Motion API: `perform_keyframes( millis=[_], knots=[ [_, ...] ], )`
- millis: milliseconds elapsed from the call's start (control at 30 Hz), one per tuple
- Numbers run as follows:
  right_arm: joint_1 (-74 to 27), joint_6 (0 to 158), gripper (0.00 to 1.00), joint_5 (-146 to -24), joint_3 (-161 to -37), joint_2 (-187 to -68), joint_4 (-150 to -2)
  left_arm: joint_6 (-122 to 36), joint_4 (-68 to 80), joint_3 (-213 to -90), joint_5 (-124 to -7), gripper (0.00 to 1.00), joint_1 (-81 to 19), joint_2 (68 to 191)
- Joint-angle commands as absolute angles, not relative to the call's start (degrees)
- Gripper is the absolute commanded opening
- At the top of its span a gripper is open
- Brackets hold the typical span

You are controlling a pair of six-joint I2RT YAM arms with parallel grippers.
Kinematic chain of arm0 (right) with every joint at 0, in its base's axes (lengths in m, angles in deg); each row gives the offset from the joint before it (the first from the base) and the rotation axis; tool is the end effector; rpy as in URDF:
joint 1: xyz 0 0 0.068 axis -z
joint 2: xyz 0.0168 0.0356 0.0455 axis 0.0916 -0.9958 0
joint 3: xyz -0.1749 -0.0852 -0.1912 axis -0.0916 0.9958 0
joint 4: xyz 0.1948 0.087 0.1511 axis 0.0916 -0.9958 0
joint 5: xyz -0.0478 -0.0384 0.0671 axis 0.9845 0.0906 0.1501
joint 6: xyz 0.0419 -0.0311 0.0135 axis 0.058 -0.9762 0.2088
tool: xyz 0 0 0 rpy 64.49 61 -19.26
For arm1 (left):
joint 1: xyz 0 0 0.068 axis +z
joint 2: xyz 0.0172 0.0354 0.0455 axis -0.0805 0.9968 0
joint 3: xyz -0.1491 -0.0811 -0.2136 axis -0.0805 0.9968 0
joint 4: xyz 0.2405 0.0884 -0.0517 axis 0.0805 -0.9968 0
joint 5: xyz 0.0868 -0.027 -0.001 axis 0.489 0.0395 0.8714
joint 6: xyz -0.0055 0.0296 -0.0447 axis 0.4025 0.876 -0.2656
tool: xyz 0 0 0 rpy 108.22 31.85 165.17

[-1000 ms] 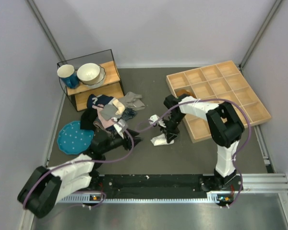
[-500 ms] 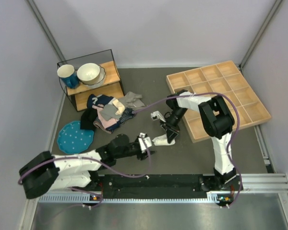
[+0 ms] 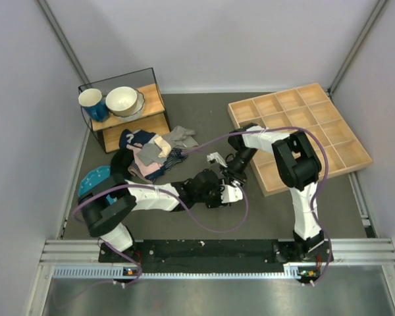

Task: Roll the underwear
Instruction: Roll the underwear to the center of the board.

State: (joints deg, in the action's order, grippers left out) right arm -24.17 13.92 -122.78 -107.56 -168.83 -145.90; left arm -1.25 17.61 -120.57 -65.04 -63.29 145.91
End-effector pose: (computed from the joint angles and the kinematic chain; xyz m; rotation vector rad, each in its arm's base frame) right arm 0.3008 0.1986 0.1378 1.7898 -2.1321 -1.2263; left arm 0.1606 -0.2732 0.1591 1.6256 1.5479 -0.4228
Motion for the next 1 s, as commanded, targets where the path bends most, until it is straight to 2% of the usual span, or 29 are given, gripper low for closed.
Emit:
perform_keyframes(
  millis=[0,33,167,267,633,967],
  knots=[
    [-23.57,13.63,0.22,-121.66,-109.08,-170.08,-146.35,2.44,14.42,-123.2,-64.87,0.54,-63.5,148.31],
    [-23.57,13.63,0.22,-121.49,-109.08,-170.08,-146.35,2.27,14.34,-123.28,-64.87,0.52,-63.5,148.93],
    [-23.48,13.89,0.25,-121.4,-109.51,-169.38,-146.26,0.42,12.06,-125.04,-65.83,0.21,-62.98,150.25],
    [-23.48,14.15,0.28,-121.14,-109.78,-167.98,-146.52,-0.98,10.21,-126.18,-67.68,0.06,-61.75,151.48],
    [-22.25,15.82,0.46,-119.64,-114.43,-161.82,-147.75,-4.41,7.92,-127.68,-73.75,0.02,-57.53,154.12],
    [-22.25,19.34,0.61,-117.01,-117.43,-165.41,-146.09,-5.29,7.3,-129.26,-74.89,0.01,-57.0,155.61]
  ],
)
